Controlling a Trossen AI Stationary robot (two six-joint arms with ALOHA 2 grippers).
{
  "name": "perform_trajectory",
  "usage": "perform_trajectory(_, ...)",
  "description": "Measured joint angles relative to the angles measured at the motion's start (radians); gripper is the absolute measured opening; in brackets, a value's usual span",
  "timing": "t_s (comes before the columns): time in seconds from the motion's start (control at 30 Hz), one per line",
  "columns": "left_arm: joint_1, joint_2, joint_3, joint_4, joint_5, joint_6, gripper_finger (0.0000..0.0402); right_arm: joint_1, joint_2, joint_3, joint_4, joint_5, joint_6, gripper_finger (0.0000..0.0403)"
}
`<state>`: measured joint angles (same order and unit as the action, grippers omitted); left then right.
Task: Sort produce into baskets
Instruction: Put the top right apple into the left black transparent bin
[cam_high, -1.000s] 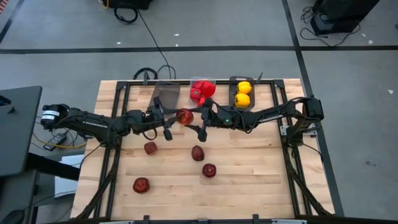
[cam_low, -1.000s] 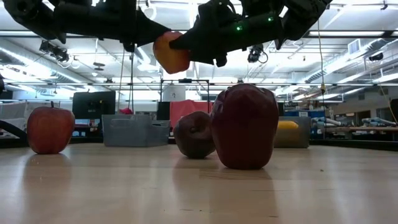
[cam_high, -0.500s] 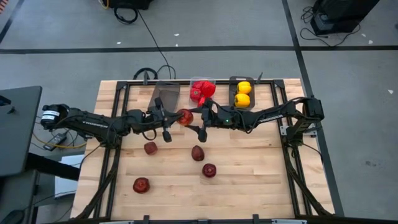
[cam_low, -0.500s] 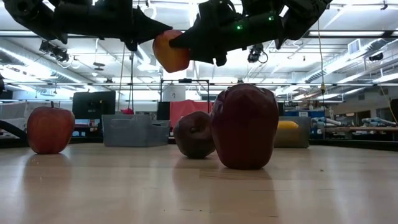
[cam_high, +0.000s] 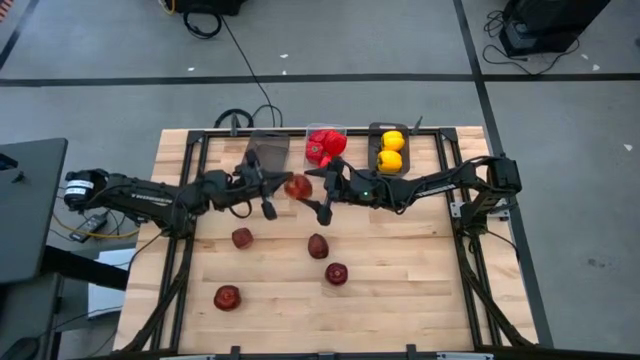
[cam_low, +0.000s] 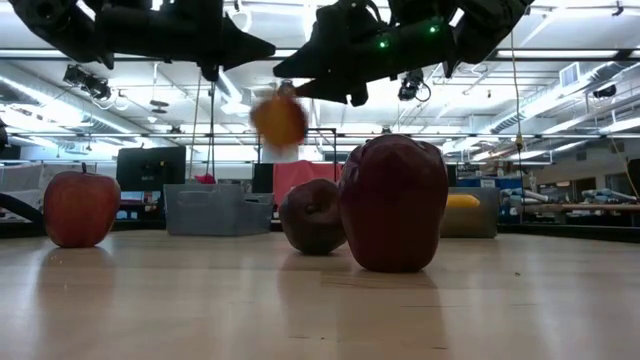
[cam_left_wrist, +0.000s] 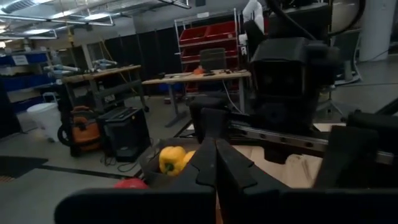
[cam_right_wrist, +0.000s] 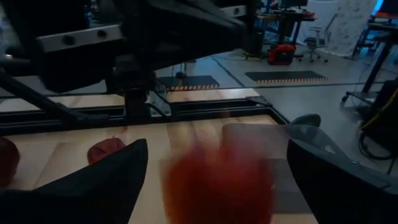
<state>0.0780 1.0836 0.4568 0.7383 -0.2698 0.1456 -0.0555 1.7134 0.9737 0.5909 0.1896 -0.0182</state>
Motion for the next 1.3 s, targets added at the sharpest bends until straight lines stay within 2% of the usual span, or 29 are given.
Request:
perform_trajectory(0.13, 0.017, 0.000, 0.010, -0.020, 0.030, -0.024, 0.0001, 0.000, 0.000, 0.000, -0.001, 0.002, -0.002, 0.0385)
perform_trajectory(0.33, 0.020, -0.009, 0.011, -0.032, 0.021, -0.026, 0.0011, 0.000, 0.000, 0.000, -0.024, 0.011, -0.003, 0.0329)
perform_trajectory(0.5, 0.024, -0.011, 0.012, -0.151, -0.076, -0.079, 0.0063, -0.002, 0.000, 0.000, -0.122, 0.153, -0.004, 0.0302)
perform_trajectory(0.67, 0.053, 0.016, 0.012, -0.304, -0.062, -0.216, 0.0144, -0.014, 0.000, 0.000, -0.292, 0.239, 0.051, 0.0310)
perform_trajectory(0.87, 0.051, 0.054, 0.011, -0.402, 0.029, -0.266, 0.0218, 0.002, 0.000, 0.000, -0.404, 0.153, 0.130, 0.0328)
perform_trajectory(0.97, 0.051, 0.076, 0.011, -0.397, 0.029, -0.287, 0.0233, 0.015, 0.000, 0.000, -0.419, 0.122, 0.161, 0.0334)
perform_trajectory(1.03, 0.054, 0.102, 0.011, -0.375, -0.007, -0.290, 0.0236, 0.017, 0.000, 0.000, -0.431, 0.124, 0.188, 0.0337)
perform_trajectory(1.13, 0.068, 0.165, 0.011, -0.351, -0.046, -0.335, 0.0239, 0.013, 0.000, 0.000, -0.439, 0.131, 0.230, 0.0338)
perform_trajectory(1.3, 0.095, 0.281, 0.024, -0.342, -0.049, -0.365, 0.0251, 0.016, 0.000, 0.000, -0.453, 0.130, 0.252, 0.0339)
